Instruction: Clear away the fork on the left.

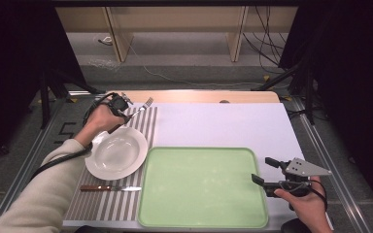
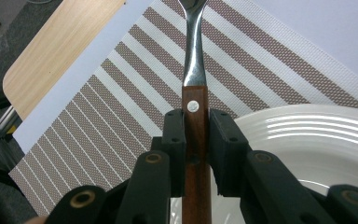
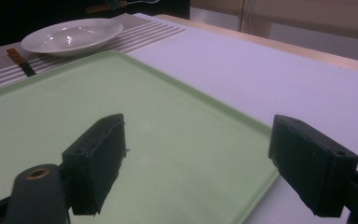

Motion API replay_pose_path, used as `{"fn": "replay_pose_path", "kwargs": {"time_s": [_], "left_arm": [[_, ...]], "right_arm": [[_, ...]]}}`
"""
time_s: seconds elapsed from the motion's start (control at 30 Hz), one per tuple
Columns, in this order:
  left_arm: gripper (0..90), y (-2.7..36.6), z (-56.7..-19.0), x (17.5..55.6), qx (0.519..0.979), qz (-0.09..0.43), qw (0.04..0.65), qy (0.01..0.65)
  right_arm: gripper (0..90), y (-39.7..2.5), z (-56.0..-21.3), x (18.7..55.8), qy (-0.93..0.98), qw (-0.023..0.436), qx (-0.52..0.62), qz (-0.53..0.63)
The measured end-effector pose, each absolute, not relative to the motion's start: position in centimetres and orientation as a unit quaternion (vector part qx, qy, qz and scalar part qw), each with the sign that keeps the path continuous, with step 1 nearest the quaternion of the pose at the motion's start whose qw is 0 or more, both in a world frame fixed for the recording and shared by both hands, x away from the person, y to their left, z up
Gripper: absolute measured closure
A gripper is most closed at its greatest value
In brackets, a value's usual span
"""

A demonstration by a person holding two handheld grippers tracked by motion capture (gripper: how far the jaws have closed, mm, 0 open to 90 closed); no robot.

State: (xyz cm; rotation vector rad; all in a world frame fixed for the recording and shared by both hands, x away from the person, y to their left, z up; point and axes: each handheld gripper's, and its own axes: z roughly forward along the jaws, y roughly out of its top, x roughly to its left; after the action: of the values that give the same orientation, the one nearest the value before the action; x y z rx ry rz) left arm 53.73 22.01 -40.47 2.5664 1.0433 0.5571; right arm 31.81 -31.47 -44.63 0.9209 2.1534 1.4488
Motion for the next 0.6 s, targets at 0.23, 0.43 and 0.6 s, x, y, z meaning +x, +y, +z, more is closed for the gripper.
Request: {"fn": "replay_pose_path", "kwargs": {"time_s": [0.23, 0.43, 0.6], "left_arm": [[76.7, 21.7, -40.1, 52.4, 0.891, 0.186, 0.173, 0.377], [76.6, 21.3, -40.1, 51.0, 0.888, 0.18, 0.182, 0.382], [76.7, 20.8, -39.8, 49.6, 0.888, 0.174, 0.193, 0.38]], "right_arm": [[19.8, -31.5, -44.6, 31.8, 0.767, 0.193, 0.328, 0.516], [19.8, -31.5, -44.6, 31.8, 0.767, 0.193, 0.328, 0.516], [19.8, -31.4, -44.7, 31.8, 0.767, 0.192, 0.329, 0.517]]}}
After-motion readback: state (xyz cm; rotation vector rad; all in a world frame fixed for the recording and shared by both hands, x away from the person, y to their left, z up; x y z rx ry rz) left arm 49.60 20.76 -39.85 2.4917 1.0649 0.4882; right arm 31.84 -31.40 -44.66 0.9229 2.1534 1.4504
